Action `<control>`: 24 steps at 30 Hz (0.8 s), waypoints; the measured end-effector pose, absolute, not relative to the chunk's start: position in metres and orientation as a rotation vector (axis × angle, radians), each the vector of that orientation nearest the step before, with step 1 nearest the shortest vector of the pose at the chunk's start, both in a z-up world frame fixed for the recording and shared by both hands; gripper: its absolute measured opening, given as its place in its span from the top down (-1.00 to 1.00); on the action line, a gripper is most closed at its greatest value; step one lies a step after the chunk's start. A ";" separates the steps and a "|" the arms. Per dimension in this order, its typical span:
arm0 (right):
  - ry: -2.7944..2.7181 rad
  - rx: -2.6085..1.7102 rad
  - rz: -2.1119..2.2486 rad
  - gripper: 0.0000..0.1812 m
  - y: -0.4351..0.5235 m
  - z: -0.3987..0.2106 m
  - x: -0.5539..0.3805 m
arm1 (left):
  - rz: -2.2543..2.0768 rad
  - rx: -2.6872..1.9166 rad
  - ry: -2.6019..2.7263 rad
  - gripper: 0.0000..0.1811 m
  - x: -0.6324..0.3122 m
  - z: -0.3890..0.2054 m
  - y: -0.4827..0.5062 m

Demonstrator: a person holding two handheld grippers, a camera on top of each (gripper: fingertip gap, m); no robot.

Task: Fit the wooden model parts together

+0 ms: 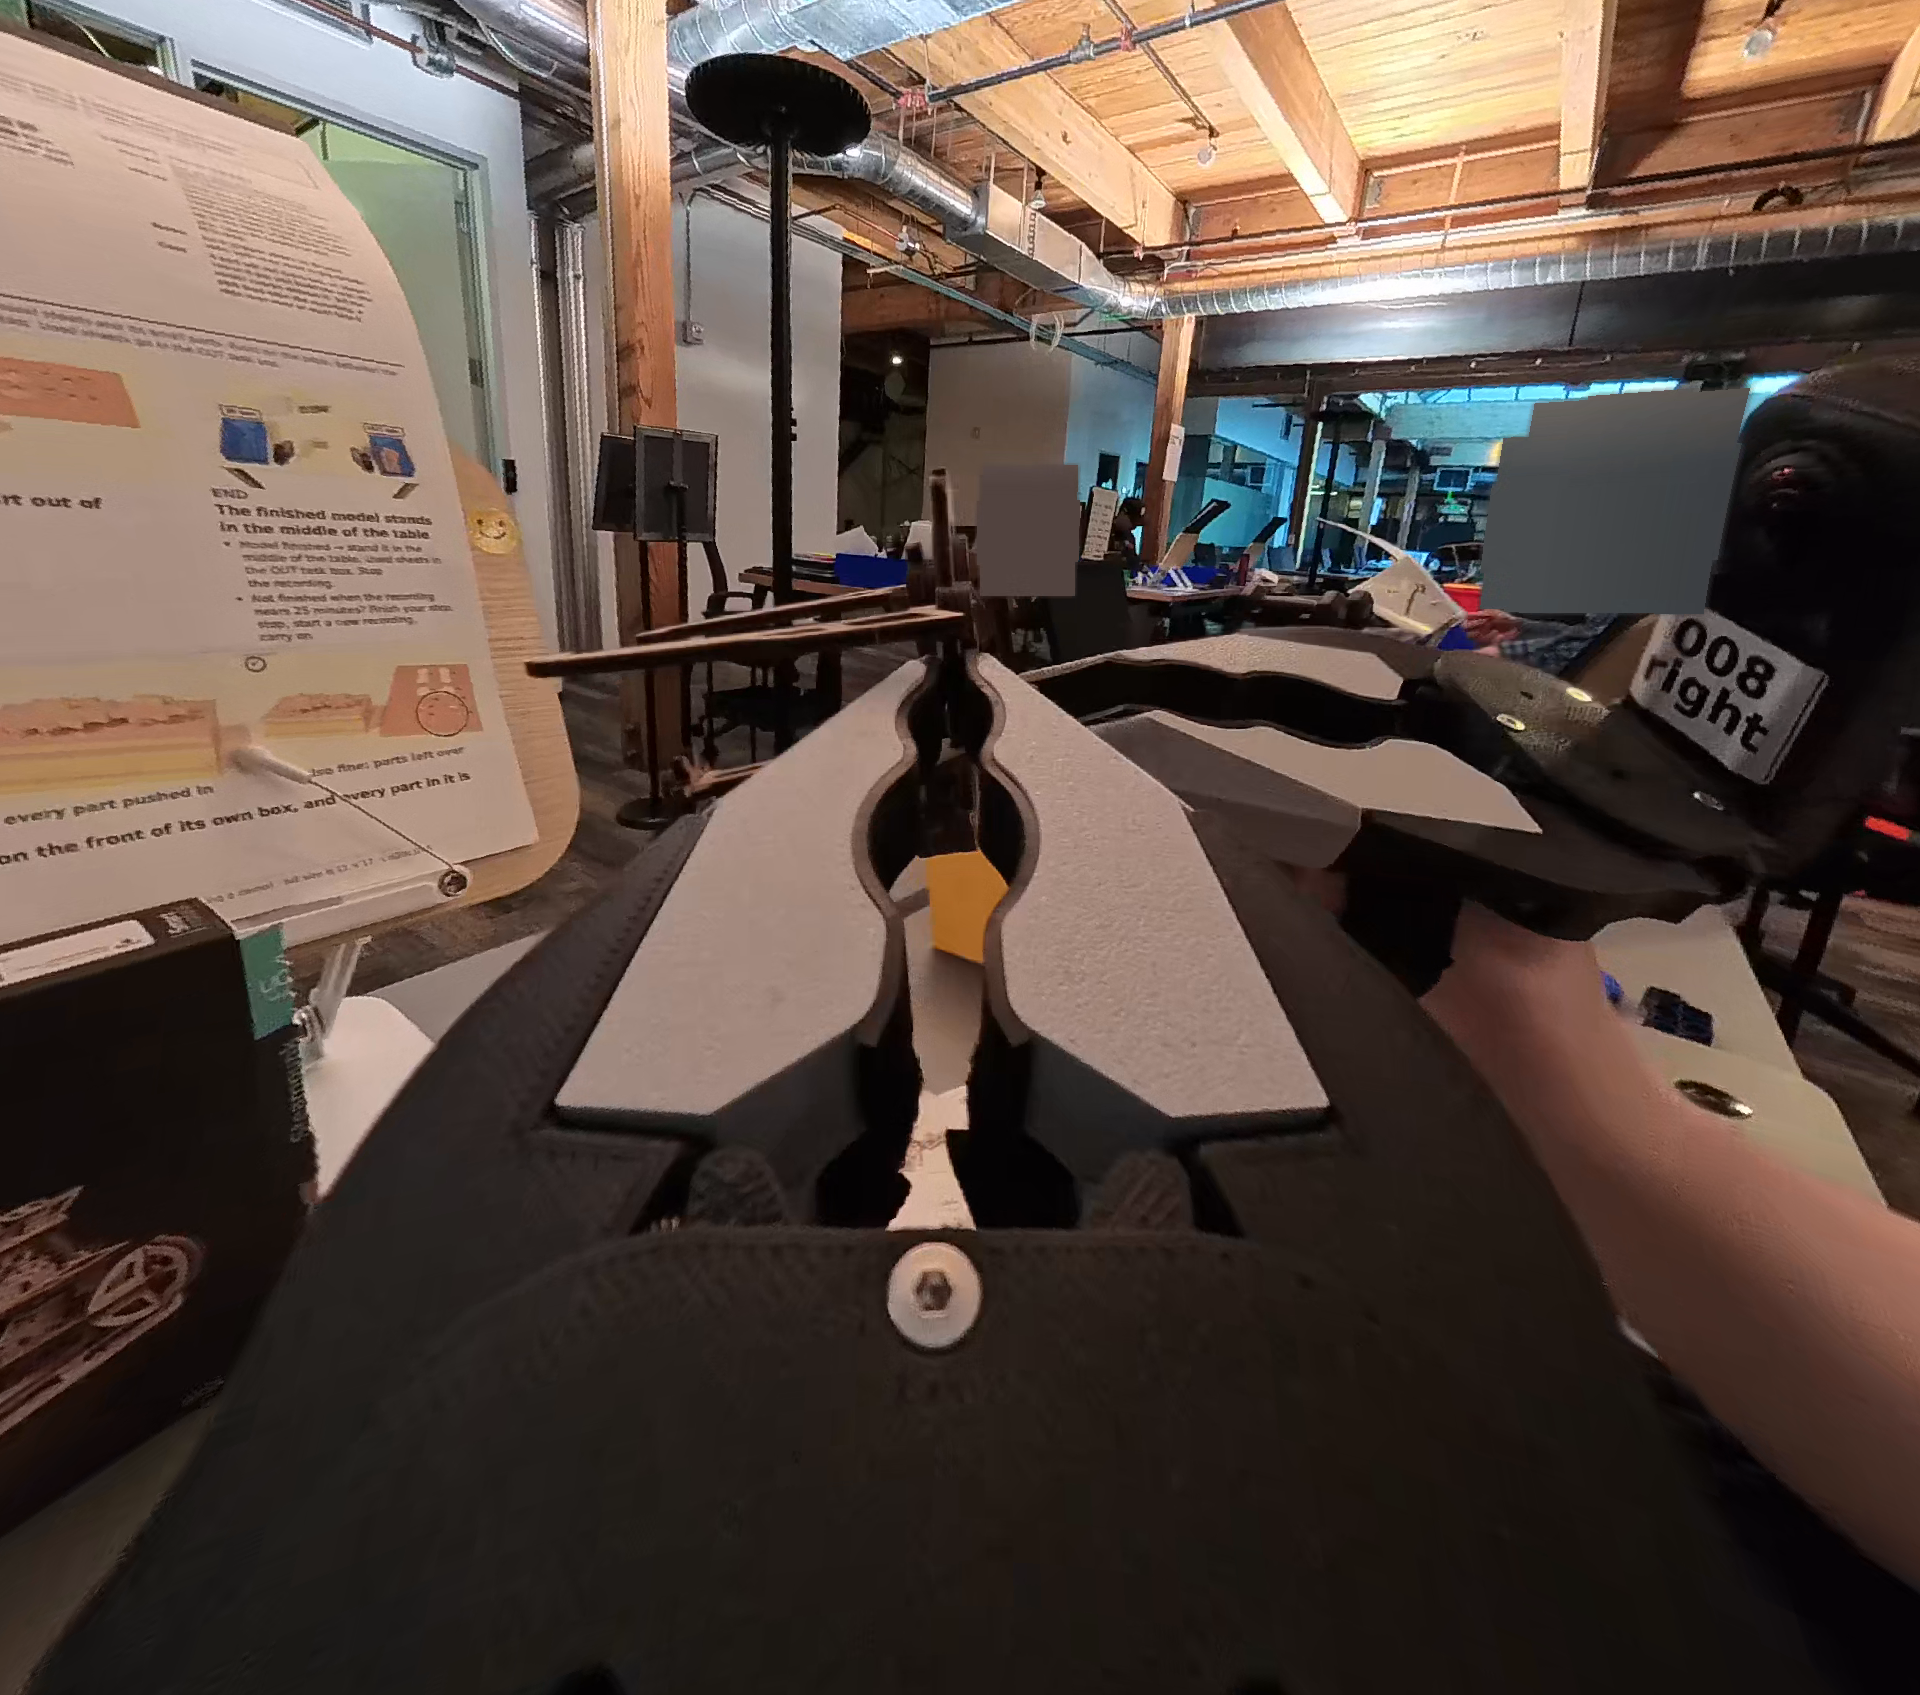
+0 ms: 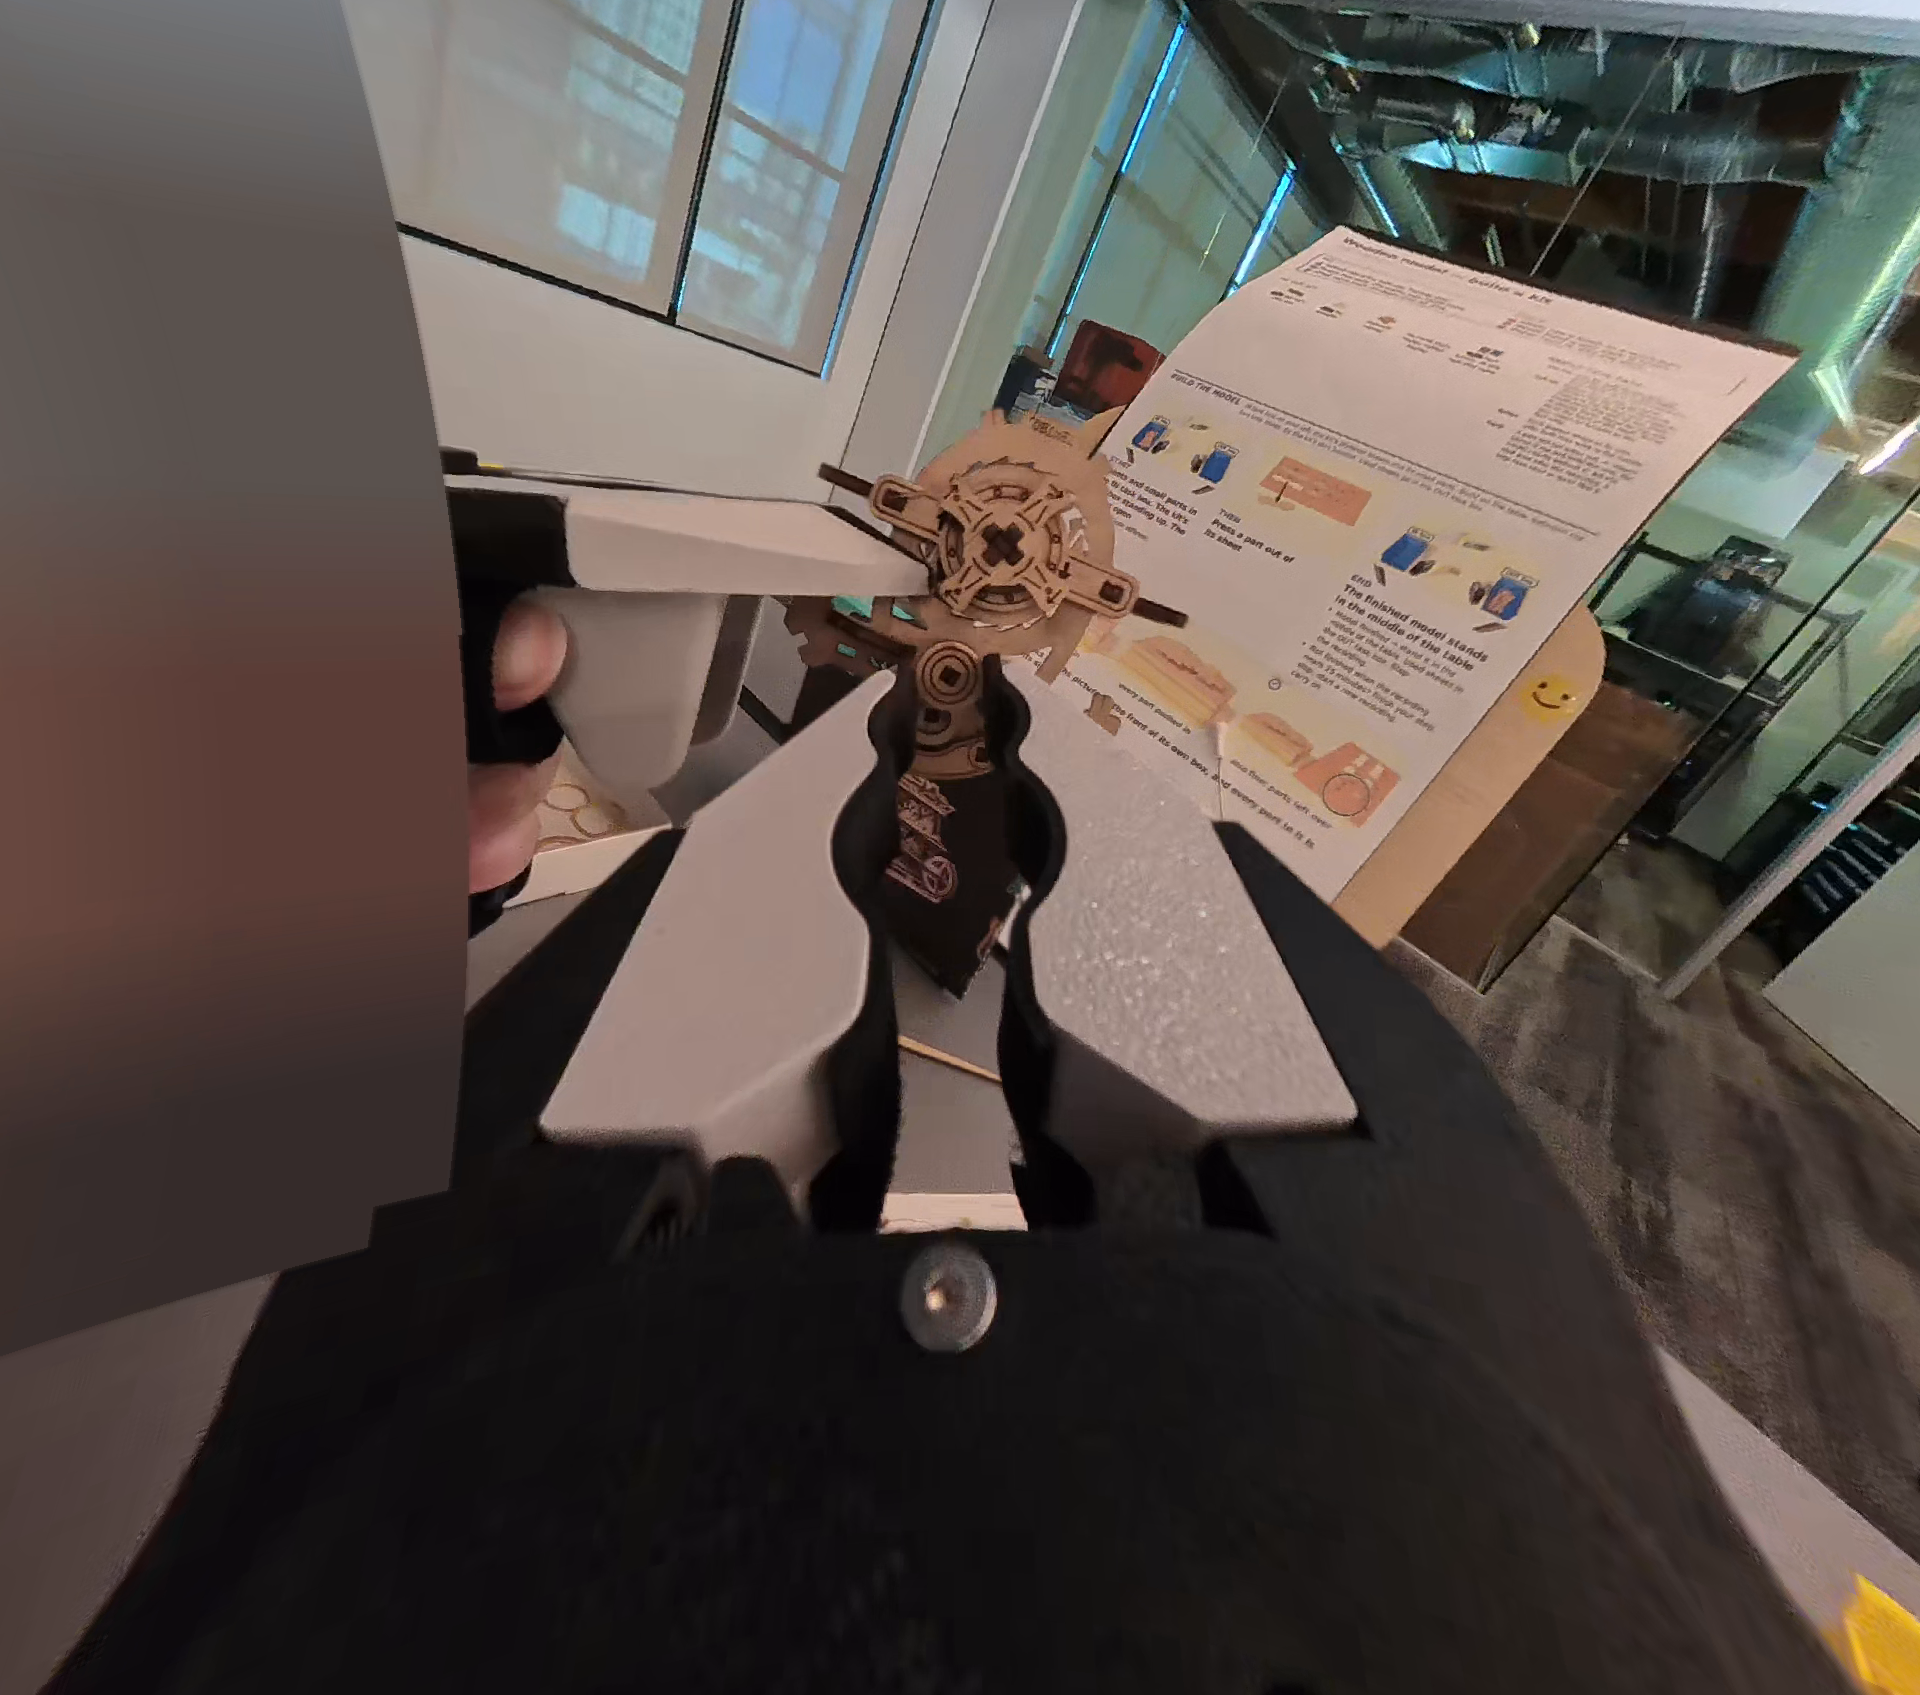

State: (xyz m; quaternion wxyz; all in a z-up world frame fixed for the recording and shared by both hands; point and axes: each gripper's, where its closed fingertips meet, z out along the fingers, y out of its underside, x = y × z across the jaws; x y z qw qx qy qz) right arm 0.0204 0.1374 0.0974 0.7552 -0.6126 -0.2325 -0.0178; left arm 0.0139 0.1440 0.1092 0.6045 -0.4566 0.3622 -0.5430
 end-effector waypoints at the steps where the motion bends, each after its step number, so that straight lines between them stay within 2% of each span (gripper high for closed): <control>1: -0.528 -1.336 -0.055 0.88 0.138 0.096 0.020 | -1.241 -1.054 0.848 1.00 0.014 0.109 0.144; 13: -0.910 -1.318 -0.346 0.88 0.124 0.083 0.029 | -1.248 -1.110 1.134 1.00 0.027 0.096 0.132; 24: -0.491 -1.348 0.050 0.88 0.143 0.093 0.024 | -1.200 -1.087 0.987 1.00 0.019 0.106 0.147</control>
